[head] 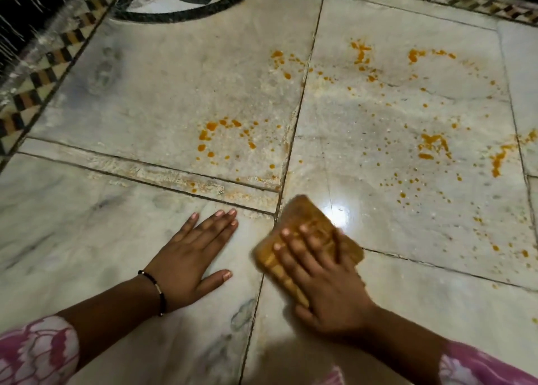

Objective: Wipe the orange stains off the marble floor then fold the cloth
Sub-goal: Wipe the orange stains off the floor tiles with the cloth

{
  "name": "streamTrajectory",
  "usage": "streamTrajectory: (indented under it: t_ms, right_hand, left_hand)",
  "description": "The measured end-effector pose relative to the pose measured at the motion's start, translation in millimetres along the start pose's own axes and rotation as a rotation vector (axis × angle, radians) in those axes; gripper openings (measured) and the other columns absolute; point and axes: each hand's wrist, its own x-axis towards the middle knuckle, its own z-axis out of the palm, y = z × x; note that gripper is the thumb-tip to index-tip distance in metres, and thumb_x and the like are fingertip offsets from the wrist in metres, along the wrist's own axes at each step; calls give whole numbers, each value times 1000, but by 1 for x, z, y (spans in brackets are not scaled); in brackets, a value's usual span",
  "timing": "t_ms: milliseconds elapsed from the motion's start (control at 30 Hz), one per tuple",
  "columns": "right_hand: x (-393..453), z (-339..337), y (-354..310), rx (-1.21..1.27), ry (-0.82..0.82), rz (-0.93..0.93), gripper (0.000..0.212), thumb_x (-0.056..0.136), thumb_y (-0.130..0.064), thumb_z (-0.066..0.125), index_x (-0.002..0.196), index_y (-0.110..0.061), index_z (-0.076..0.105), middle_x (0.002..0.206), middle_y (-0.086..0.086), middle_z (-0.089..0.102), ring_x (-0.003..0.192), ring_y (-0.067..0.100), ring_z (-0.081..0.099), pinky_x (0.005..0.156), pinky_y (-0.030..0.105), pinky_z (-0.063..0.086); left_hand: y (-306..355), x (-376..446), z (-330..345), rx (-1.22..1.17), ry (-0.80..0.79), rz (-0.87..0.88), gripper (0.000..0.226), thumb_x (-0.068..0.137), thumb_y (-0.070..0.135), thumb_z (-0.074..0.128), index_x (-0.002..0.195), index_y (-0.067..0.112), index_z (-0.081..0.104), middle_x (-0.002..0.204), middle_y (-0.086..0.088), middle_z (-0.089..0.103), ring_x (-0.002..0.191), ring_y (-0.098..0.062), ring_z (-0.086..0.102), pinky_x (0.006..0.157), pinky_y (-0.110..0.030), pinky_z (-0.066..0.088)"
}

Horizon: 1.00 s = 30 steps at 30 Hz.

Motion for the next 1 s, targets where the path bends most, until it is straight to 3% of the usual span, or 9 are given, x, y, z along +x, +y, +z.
streamTrajectory:
  t_ms: [100,200,300,400,500,667,767,867,1000]
  right_hand:
    - [70,-5,2,28,-1,-104,79,79,-55,34,146,-14,34,152,11,33,141,27,30,108,60,9]
    - [100,-13,56,42,3,115,82,80,-59,24,150,-16,27,156,8,23,144,27,24,113,50,-3]
    - [59,-12,81,38,28,263,81,83,-60,24,152,-17,19,159,5,11,147,26,10,114,55,-3]
    - [24,-11,33,2,-13,97,82,82,-57,33,148,-10,28,156,13,19,143,32,22,109,60,10]
    - [61,-10,-2,4,-104,-109,86,77,-59,34,147,-8,30,155,15,25,142,32,27,107,68,12]
    - [130,-21,48,54,-142,20,88,75,-64,10,153,-23,2,160,0,-1,147,19,-2,113,53,-8]
    - [84,-18,50,-4,-56,33,84,82,-60,23,152,-15,16,159,8,12,147,29,10,112,56,-1]
    - [75,-13,6,0,-85,-139,82,79,-56,31,146,-9,33,153,17,28,141,34,26,107,60,7]
    - [148,-24,-16,-15,-202,-240,85,76,-57,7,153,-21,3,161,4,-1,147,21,-2,112,56,-9]
  left_hand:
    - [0,-5,1,-17,37,-137,85,90,67,25,151,10,12,159,-8,10,146,-19,5,115,-43,7]
    - [-10,-14,-4,-24,73,-258,93,86,73,22,151,9,5,160,-8,0,146,-20,-1,116,-41,-2]
    - [-31,-14,-12,-22,104,-333,98,83,77,22,151,9,3,160,-7,-1,146,-19,-3,116,-39,-5]
    - [-38,-10,-10,-5,103,-402,104,80,81,18,151,8,3,159,-9,-1,146,-20,-3,116,-43,-4]
    - [-35,-8,-7,35,66,-405,104,80,81,16,150,6,6,159,-10,2,146,-21,0,116,-47,-1]
    - [-36,-8,-8,42,38,-403,103,80,82,16,151,7,4,159,-9,1,146,-19,-2,115,-49,2]
    - [-37,-9,-8,34,37,-407,101,81,80,17,151,7,7,159,-9,4,146,-19,1,115,-50,5]
    - [-37,-7,-7,43,57,-395,99,82,78,18,150,6,12,159,-9,8,146,-20,5,116,-50,5]
    - [-36,-9,-8,39,49,-434,103,80,81,17,151,7,8,159,-10,5,146,-20,5,116,-48,-3]
